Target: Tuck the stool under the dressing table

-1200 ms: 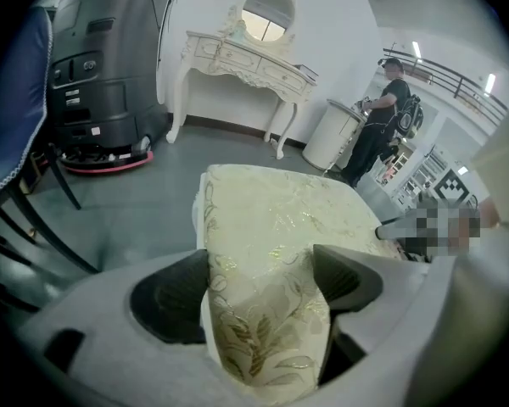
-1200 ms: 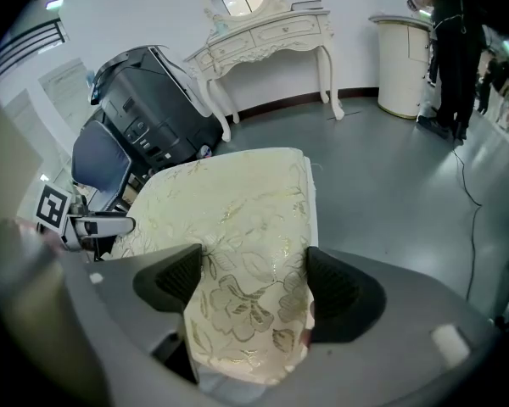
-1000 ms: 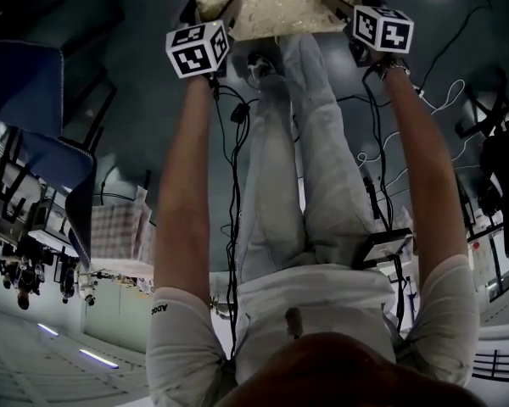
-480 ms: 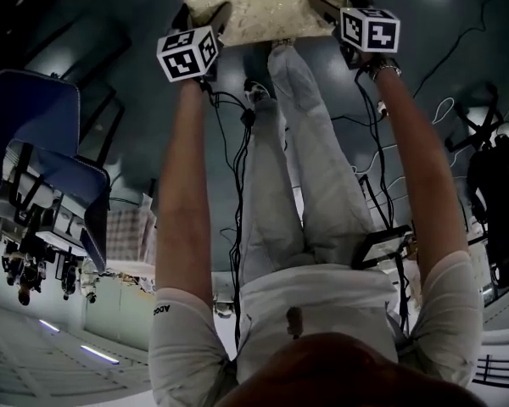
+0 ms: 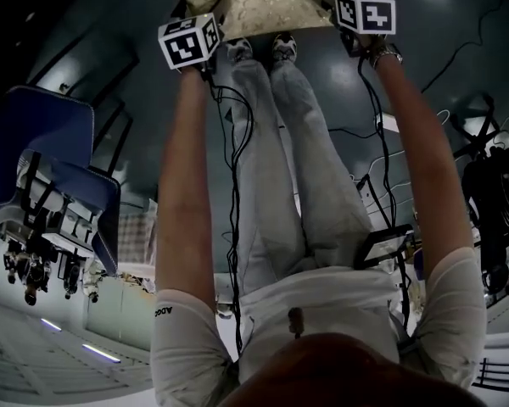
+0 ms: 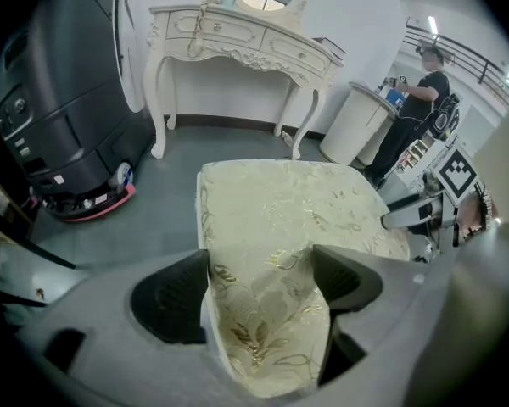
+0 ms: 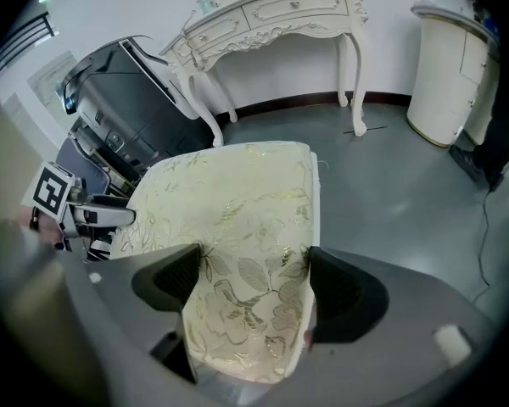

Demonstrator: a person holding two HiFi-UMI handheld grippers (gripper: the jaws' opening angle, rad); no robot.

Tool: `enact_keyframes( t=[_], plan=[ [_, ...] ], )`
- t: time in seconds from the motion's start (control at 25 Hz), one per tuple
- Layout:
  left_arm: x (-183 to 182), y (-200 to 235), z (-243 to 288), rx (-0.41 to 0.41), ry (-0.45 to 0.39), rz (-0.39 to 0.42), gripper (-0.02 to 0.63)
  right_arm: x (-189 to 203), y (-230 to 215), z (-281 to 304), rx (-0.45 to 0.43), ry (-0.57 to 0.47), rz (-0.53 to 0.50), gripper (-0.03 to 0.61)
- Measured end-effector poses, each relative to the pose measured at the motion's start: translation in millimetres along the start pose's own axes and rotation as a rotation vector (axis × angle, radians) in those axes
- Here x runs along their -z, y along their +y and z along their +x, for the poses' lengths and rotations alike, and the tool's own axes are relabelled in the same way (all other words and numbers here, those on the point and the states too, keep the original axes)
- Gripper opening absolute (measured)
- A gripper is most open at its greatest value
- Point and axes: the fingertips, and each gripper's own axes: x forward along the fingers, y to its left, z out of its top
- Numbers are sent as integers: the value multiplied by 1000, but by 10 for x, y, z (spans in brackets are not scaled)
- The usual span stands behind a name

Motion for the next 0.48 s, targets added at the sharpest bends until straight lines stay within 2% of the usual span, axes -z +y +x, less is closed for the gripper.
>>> enact_keyframes(
  t=[0.28,0.48],
  plan=[
    [-657,57,230,6,-47,62,383,-474,-176,82,17,11,0,431],
    [-1167,180,387,22,-55,77,385,-969,-270,151,79,-18,12,430]
  ],
)
